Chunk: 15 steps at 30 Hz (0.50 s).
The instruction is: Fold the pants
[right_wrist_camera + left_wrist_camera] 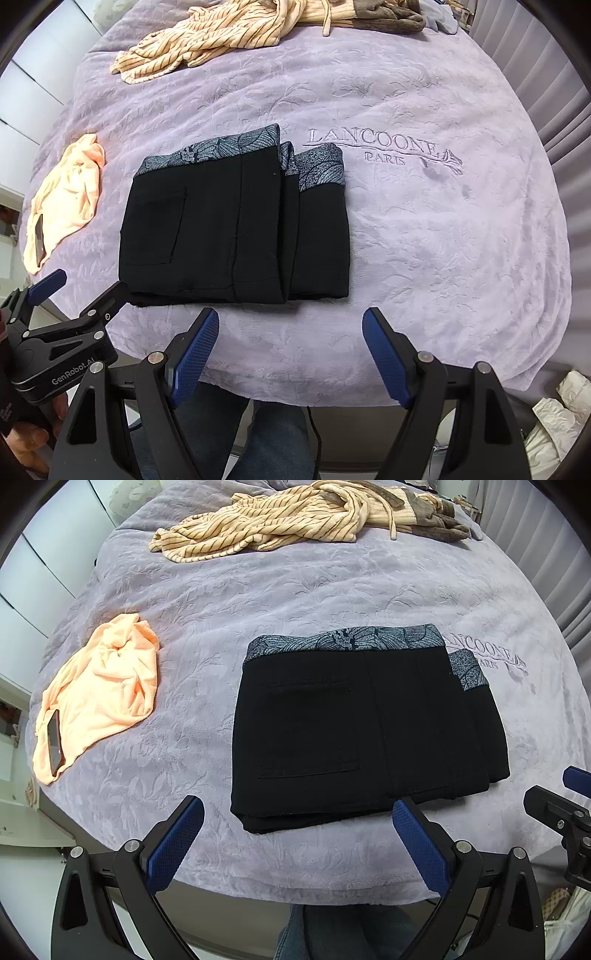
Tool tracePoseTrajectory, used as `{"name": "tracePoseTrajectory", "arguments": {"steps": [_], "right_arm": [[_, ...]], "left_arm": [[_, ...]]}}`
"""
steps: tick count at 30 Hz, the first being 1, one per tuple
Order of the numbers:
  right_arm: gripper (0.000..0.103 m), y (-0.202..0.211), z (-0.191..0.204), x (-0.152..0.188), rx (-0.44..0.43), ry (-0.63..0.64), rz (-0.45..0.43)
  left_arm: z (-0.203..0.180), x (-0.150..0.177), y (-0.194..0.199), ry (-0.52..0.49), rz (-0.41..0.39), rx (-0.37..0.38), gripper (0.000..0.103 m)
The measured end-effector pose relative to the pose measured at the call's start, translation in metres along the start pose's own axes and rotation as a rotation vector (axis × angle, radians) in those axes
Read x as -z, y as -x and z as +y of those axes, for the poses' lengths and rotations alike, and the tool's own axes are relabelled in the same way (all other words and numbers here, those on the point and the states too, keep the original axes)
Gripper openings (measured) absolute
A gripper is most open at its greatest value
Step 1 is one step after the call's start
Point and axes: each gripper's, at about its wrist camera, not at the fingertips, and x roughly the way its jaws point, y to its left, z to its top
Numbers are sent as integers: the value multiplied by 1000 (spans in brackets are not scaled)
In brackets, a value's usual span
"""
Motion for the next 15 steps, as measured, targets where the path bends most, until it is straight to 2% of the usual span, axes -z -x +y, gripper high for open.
{"name": "tracePoseTrajectory", "arguments": {"steps": [15], "right_arm": [[83, -3, 0, -3, 23, 0, 1]], "left_arm": [[4, 0, -1, 5, 4, 4, 102]]}}
